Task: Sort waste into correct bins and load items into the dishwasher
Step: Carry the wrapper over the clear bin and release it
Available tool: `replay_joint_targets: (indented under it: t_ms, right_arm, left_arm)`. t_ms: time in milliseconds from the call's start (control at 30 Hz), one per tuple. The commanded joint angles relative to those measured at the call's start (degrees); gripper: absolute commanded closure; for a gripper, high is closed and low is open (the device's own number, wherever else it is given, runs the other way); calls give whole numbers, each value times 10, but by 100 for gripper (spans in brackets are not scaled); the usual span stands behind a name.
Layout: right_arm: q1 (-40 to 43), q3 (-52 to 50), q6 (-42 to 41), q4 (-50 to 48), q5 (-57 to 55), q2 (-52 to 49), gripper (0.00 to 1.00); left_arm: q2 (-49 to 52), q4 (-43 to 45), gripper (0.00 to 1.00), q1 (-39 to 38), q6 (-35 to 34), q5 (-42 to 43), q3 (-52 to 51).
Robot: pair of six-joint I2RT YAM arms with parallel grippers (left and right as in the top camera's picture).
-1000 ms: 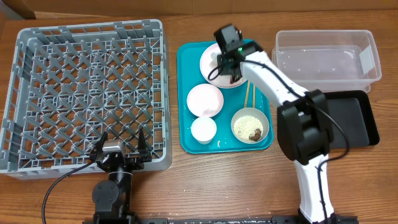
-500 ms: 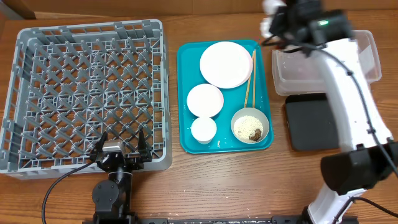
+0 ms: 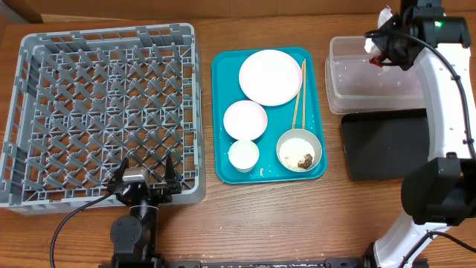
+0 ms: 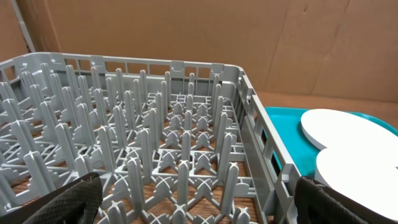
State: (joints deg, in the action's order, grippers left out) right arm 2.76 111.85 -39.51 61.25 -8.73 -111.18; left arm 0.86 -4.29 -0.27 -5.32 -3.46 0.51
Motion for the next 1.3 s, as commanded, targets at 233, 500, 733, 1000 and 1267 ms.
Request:
replay_joint_targets:
  t_ms: [233,500,733,1000,1267]
  right_arm:
    - [0,-48,-10,-29,9,-2,96]
    - [0,-48,-10,-31,9,-3,96]
    - [0,-48,-10,-31,9,-3,96]
    - [0,-48,-10,-34,9,-6,96]
    - [0,-48,-6,-39,9,-31,96]
  left_arm:
    - [-6,1,0,3,15,3,-2]
    - [-6,1,0,3,15,3,-2]
    - [-6,1,0,3,15,3,-2]
    - [-6,1,0,3,15,3,-2]
    - [-6,1,0,3,15,3,-2]
